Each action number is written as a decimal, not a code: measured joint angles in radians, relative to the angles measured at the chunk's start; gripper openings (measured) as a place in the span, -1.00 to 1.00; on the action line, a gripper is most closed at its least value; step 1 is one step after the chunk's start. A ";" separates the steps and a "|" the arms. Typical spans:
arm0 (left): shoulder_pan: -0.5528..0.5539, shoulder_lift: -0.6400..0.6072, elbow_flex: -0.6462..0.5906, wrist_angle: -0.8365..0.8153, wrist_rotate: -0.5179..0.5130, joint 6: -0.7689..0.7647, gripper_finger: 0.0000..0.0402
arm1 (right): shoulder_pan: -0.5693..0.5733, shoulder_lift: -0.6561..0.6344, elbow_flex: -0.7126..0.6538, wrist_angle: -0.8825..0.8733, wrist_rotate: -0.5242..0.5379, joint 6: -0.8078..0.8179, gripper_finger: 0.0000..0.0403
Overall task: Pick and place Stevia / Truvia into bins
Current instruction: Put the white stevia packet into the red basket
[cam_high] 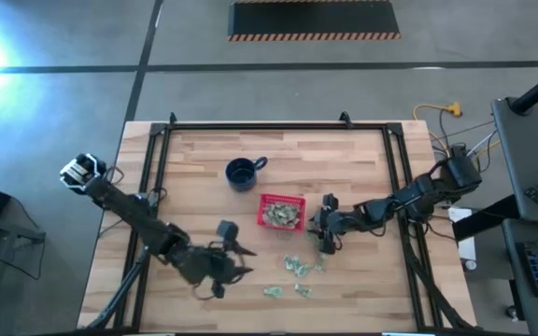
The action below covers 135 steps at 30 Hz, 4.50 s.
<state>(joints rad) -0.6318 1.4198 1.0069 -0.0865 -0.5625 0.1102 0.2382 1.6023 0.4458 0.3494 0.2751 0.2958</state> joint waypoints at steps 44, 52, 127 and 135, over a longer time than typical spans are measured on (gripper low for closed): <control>-0.066 0.168 -0.009 -0.061 -0.143 -0.049 -0.16 | -0.022 -0.220 0.067 -0.060 0.234 -0.167 -0.96; -0.009 0.199 -0.007 -0.018 -0.026 -0.045 -0.16 | -0.040 -0.071 0.177 0.017 0.232 -0.274 -0.96; 0.090 0.278 -0.032 0.000 0.078 -0.055 -0.16 | -0.016 0.166 0.269 -0.089 -0.215 -0.245 -0.49; 0.090 0.278 -0.034 0.000 0.078 -0.055 -0.16 | -0.016 0.163 0.269 -0.078 -0.196 -0.247 -0.58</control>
<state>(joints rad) -0.5423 1.6974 0.9726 -0.0868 -0.4847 0.0554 0.2222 1.7658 0.7143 0.2715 0.0788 0.0490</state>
